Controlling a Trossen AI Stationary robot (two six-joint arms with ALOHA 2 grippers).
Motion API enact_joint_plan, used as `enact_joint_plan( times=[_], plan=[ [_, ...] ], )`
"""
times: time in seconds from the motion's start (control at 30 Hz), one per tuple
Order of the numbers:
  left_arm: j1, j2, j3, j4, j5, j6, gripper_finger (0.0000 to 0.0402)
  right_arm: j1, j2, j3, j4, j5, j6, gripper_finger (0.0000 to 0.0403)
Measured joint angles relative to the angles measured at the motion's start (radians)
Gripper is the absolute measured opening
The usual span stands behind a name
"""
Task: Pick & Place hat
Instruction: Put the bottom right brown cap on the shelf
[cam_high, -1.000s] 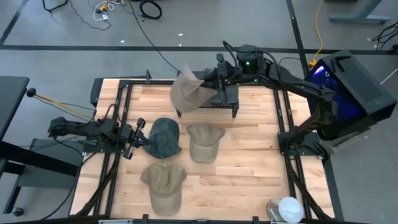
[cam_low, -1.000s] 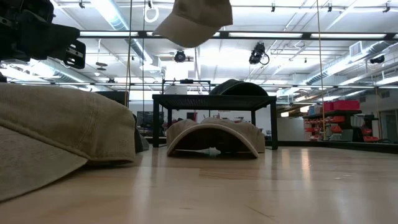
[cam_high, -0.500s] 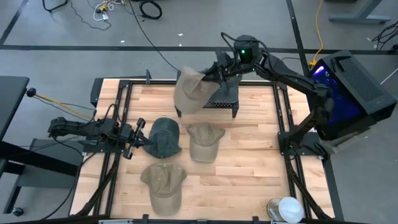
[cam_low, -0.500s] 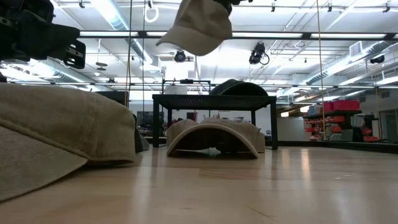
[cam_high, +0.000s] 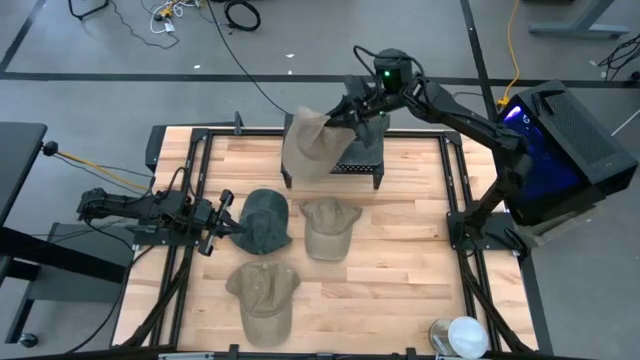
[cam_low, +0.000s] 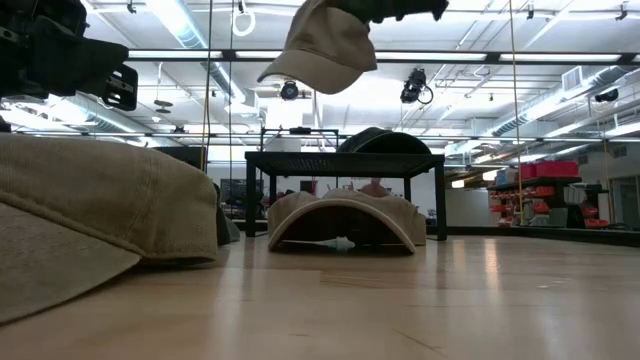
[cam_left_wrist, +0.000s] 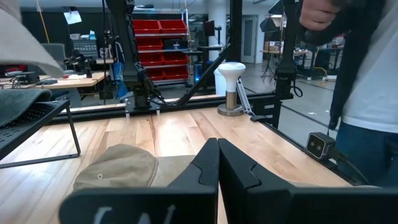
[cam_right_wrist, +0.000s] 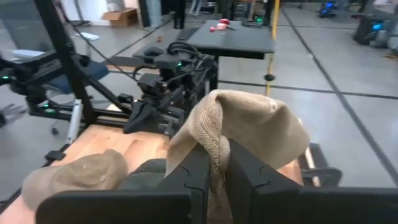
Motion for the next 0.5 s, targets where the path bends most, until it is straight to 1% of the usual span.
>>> enact_joint_plan(
  times=[0.1, 0.27, 0.4, 0.5],
  plan=[
    [0.0, 0.0, 0.0, 0.0, 0.0, 0.0, 0.0003, 0.0, 0.027, 0.0, 0.025, -0.039, 0.002, 0.0036],
    [0.0, 0.0, 0.0, 0.0, 0.0, 0.0, 0.0003, -0.003, 0.058, 0.0, 0.063, -0.048, 0.022, 0.0036],
    [0.0, 0.0, 0.0, 0.0, 0.0, 0.0, 0.0003, -0.013, 0.083, 0.0, 0.091, -0.118, 0.027, 0.0036],
    [0.0, 0.0, 0.0, 0.0, 0.0, 0.0, 0.0003, -0.022, 0.093, 0.0, 0.106, -0.135, 0.008, 0.0036]
  ],
)
